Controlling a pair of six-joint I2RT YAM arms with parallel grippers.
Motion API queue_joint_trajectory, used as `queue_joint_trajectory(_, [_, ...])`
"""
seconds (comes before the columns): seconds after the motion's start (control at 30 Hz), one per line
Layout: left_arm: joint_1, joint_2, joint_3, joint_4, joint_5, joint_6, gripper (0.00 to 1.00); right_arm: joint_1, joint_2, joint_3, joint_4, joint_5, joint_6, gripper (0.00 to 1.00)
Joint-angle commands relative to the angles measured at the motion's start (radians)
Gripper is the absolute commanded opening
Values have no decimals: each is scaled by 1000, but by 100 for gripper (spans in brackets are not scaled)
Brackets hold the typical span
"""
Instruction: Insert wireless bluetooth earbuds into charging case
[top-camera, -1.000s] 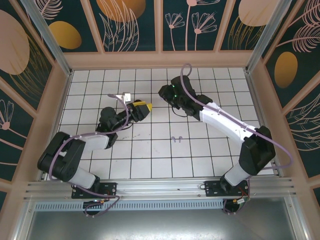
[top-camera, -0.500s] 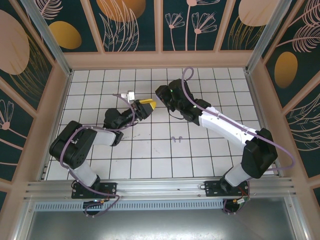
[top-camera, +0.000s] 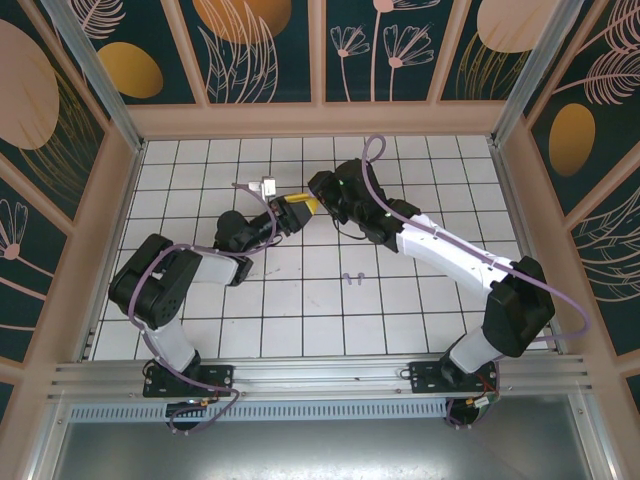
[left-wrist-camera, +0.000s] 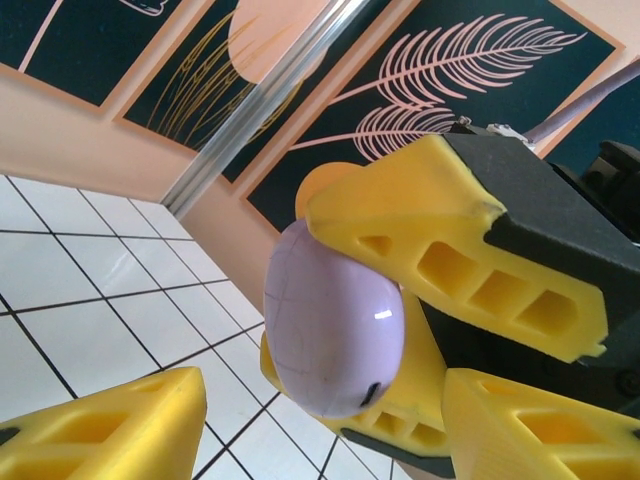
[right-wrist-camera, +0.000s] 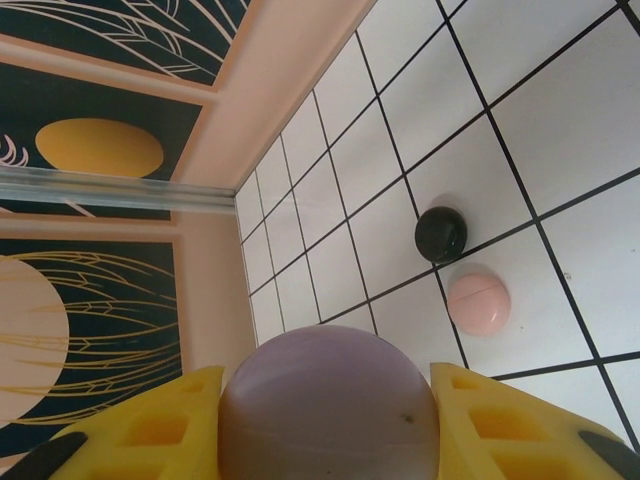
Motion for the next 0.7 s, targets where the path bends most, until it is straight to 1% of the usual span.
queue_joint_trajectory(0.0, [-5,13,34,14,-10,30,63,9,-13,-6,37,12,17,31])
queue_joint_trajectory(0.3, [-6,33,65,-3,-14,47,57,18,-10,-4,41,8,21,31])
queue_joint_trajectory(0.4, [-6,40,71,-3,-16,50,53,20,-10,-5,41,8,21,31])
queue_joint_trajectory(0.53, [-6,41,73,0,-18,54,43,21,-13,-7,40,10,21,31])
queue_joint_trajectory(0.67, [-5,41,73,0,-23,55,28,23,-15,-6,44,11,22,31])
